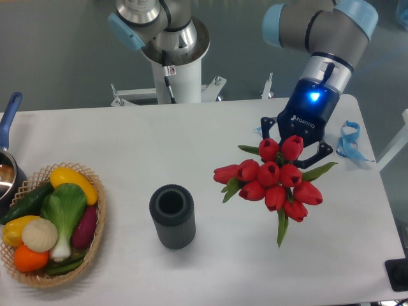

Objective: Insert the flowers into the vase

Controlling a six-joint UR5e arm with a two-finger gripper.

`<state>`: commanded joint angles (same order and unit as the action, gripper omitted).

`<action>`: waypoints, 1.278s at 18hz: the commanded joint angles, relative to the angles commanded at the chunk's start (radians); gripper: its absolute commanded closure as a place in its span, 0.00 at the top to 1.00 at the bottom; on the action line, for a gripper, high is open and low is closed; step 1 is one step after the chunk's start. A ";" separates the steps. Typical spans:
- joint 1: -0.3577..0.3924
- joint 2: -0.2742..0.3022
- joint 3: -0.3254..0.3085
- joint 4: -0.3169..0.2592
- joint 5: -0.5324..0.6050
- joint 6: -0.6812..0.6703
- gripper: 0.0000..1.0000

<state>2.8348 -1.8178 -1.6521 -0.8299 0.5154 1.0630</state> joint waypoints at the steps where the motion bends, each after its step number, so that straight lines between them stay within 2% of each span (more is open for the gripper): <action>1: -0.002 0.002 -0.005 0.000 0.000 0.002 0.22; 13: -0.018 -0.006 0.009 0.009 -0.008 -0.003 0.22; 14: -0.021 -0.011 0.009 0.023 -0.023 -0.002 0.22; 17: -0.022 -0.029 0.011 0.037 -0.119 0.003 0.22; 20: -0.020 -0.043 0.009 0.058 -0.279 0.029 0.22; 23: -0.035 -0.043 0.009 0.060 -0.337 0.052 0.22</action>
<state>2.7996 -1.8607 -1.6429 -0.7701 0.1781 1.1152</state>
